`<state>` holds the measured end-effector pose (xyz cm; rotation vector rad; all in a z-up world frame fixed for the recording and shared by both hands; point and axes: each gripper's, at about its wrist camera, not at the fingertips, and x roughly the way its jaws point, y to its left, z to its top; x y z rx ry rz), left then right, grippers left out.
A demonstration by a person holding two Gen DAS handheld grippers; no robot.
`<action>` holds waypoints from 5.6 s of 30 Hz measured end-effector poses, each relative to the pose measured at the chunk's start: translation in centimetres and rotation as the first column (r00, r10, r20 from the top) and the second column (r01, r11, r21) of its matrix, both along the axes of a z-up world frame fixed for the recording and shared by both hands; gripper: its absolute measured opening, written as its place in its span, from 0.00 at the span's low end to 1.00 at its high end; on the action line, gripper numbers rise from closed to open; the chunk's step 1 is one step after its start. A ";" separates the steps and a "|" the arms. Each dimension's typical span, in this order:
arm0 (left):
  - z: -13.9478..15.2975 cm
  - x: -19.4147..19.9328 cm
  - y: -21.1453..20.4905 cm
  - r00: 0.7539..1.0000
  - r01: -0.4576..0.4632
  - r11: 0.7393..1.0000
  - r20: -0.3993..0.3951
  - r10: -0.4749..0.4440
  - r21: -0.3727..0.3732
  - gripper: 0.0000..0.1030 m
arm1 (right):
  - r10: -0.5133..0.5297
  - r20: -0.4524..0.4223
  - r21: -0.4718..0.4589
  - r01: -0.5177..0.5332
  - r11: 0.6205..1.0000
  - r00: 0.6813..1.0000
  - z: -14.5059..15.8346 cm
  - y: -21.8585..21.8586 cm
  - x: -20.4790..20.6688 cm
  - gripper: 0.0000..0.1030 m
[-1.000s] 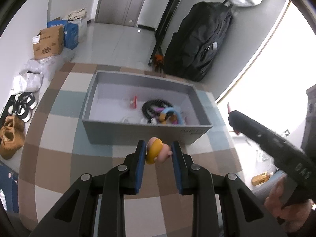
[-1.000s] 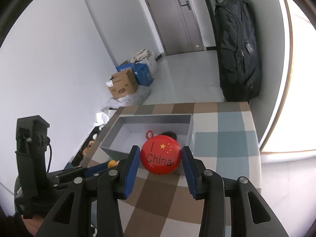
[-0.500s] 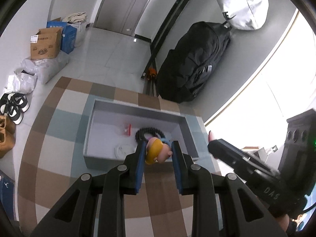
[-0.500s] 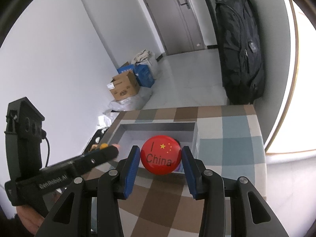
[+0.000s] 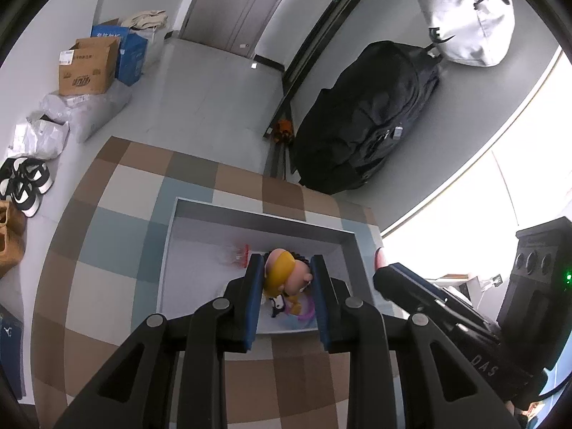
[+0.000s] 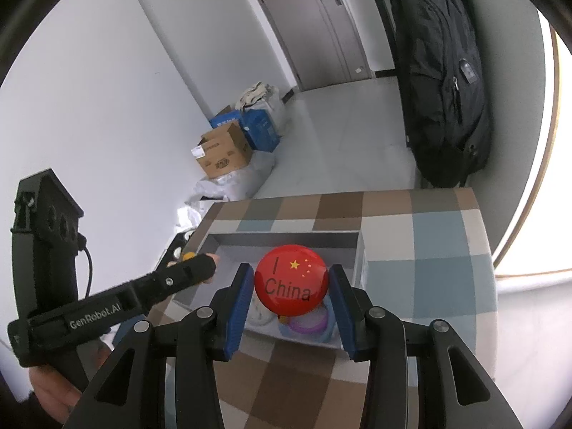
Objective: Organize jewelry
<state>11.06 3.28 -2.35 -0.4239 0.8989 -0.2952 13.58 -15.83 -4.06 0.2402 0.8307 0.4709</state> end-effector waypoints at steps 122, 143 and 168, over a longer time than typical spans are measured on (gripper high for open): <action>3.3 -6.9 -1.3 0.973 -0.181 0.936 0.193 0.126 0.302 0.82 | -0.064 0.212 -0.033 0.073 0.997 0.975 2.3 -2.0 -8.1 1.00; 3.3 -6.8 -1.3 0.976 -0.172 0.940 0.180 0.122 0.293 0.82 | -0.063 0.206 -0.039 0.073 0.997 0.976 2.2 -1.9 -8.0 1.00; 3.2 -6.8 -1.1 0.977 -0.160 0.943 0.185 0.109 0.290 0.82 | -0.056 0.200 -0.050 0.067 0.996 0.978 2.0 -1.8 -7.9 1.00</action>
